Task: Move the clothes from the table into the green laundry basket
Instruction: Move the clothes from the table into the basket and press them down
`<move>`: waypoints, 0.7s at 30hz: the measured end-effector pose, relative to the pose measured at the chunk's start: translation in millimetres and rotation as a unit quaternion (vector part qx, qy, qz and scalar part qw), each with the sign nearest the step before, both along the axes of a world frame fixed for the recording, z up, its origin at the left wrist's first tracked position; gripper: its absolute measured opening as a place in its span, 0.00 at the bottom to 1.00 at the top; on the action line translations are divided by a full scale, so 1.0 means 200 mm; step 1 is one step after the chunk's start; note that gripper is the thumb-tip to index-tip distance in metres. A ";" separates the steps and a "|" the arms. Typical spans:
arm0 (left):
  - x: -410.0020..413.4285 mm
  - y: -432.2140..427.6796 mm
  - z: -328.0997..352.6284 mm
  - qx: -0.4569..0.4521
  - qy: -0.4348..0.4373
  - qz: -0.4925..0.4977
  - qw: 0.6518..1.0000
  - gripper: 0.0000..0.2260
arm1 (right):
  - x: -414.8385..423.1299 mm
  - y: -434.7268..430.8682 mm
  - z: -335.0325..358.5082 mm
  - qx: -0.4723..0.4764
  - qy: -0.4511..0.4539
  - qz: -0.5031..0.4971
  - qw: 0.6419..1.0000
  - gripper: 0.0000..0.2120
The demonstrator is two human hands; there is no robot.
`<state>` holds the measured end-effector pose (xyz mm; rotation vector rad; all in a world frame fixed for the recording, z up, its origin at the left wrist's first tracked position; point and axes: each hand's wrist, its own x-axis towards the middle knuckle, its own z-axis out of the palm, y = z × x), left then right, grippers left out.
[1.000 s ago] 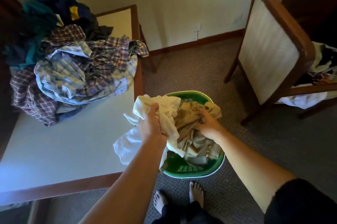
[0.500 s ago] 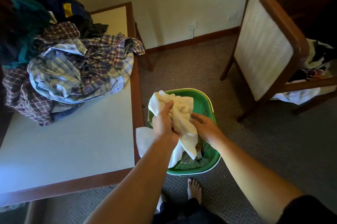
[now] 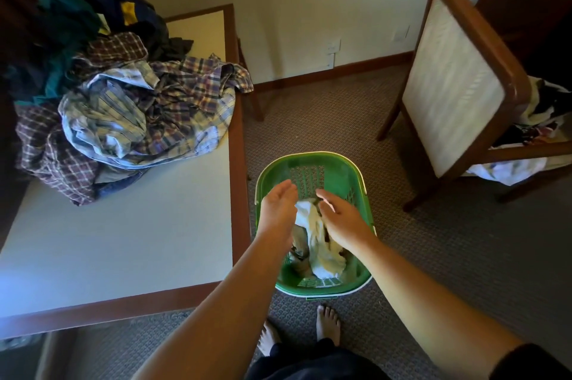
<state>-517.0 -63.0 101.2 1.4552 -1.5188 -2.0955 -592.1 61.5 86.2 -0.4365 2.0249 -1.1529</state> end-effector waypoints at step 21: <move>0.50 -1.52 0.81 -0.351 0.053 0.035 0.934 0.15 | 0.27 -1.68 0.83 -0.218 0.175 0.189 0.941 0.24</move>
